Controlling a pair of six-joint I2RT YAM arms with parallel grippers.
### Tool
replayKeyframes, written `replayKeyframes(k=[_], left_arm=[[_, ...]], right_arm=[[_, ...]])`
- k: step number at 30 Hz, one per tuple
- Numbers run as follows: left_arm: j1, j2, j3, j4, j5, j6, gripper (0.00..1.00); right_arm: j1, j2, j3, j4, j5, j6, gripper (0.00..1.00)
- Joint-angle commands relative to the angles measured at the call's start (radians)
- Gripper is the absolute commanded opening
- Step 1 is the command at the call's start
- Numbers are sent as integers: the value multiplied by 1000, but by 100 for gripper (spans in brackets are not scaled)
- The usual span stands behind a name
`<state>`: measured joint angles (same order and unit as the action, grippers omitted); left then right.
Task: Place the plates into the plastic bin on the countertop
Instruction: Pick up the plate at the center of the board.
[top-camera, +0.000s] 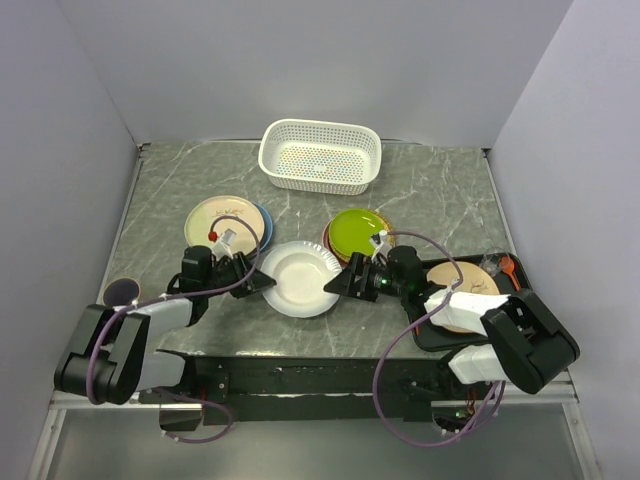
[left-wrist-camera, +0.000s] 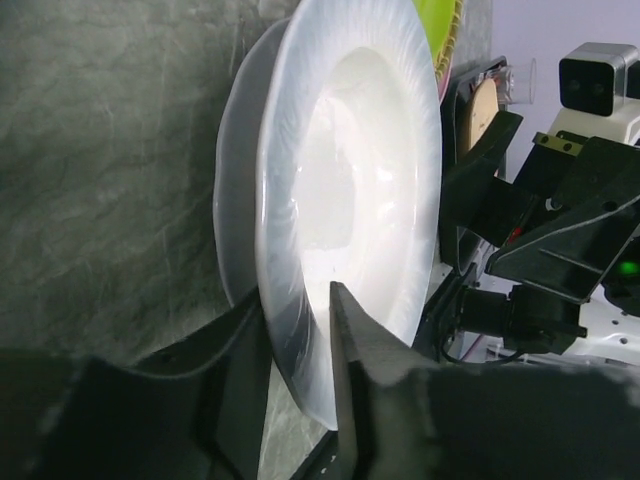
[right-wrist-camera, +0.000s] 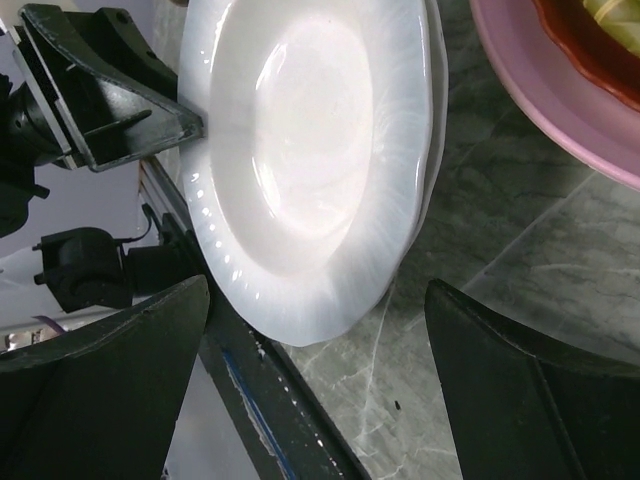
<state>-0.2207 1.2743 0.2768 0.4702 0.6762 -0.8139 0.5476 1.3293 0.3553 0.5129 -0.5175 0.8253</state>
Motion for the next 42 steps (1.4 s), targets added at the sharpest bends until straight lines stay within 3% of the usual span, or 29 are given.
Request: replayKeyframes(k=[1, 4, 16, 20, 31, 39, 42], left_arm=[[-16, 11, 9, 71, 26, 1, 19], [-14, -9, 19, 24, 3, 19, 1], [-14, -141, 25, -93, -73, 52, 1], [-14, -203, 1, -4, -44, -4, 1], [-14, -352, 50, 4, 48, -71, 1], [-14, -409, 41, 62, 117, -149, 1], [-16, -456, 42, 16, 109, -136, 1]], right_arm=[[12, 5, 42, 35, -15, -9, 96], [14, 7, 48, 36, -10, -9, 96], [21, 1, 34, 52, -6, 6, 98], [21, -45, 27, 13, 16, -2, 98], [20, -304, 53, -246, 137, -71, 100], [20, -328, 48, -246, 143, -64, 100], [20, -328, 50, -257, 152, -66, 99]])
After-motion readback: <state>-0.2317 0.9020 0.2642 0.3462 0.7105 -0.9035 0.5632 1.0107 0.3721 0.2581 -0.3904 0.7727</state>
